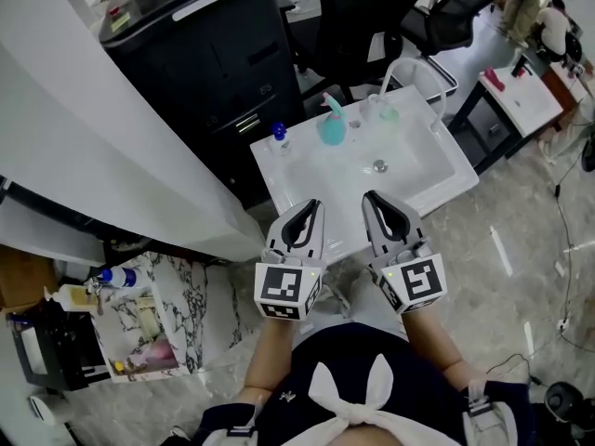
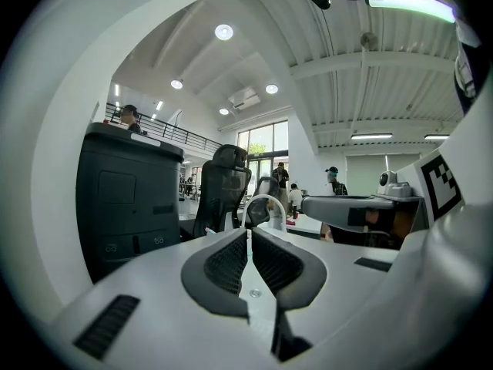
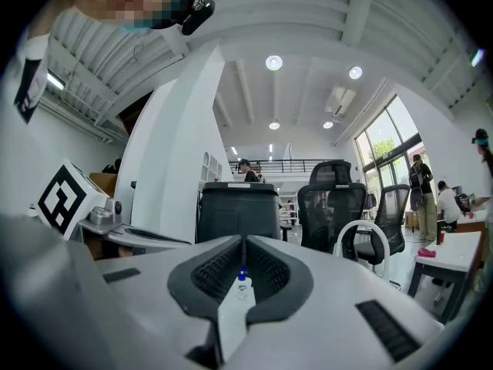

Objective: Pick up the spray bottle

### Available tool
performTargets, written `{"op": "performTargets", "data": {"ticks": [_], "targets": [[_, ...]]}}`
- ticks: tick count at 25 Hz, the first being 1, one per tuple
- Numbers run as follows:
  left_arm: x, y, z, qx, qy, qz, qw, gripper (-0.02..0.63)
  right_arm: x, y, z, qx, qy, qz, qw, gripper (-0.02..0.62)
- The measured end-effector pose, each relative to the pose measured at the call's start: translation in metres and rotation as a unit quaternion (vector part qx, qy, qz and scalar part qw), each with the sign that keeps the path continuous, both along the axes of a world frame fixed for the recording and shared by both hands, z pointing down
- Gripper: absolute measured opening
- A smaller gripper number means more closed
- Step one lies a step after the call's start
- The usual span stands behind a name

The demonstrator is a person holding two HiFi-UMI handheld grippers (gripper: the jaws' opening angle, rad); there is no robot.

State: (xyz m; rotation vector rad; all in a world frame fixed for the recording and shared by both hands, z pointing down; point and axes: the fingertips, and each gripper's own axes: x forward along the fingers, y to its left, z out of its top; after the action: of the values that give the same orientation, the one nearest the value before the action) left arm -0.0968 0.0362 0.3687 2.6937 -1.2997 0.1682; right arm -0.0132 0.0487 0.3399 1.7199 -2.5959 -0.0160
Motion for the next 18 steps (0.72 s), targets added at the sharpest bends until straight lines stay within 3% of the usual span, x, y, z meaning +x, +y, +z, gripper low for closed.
{"op": "performTargets", "data": {"ticks": [9,10,13,18], "targets": [[0.002,-0.007,0.009,-0.012,0.001,0.004,0.9999,0.040,0.001,-0.010,0.001,-0.001,0.002,-0.005,1.000,0.034],[0.001,-0.009,0.009,-0.012,0.001,0.003,0.9999,0.038,0.001,-0.012,0.001,-0.003,0.002,-0.008,1.000,0.050],[0.002,-0.014,0.010,-0.013,0.001,0.002,0.9999,0.038,0.001,-0.019,0.004,-0.017,-0.007,-0.016,1.000,0.194],[0.005,-0.022,0.014,-0.015,-0.007,0.004,0.9999,0.038,0.005,-0.031,0.007,-0.021,-0.005,-0.021,1.000,0.249]]}}
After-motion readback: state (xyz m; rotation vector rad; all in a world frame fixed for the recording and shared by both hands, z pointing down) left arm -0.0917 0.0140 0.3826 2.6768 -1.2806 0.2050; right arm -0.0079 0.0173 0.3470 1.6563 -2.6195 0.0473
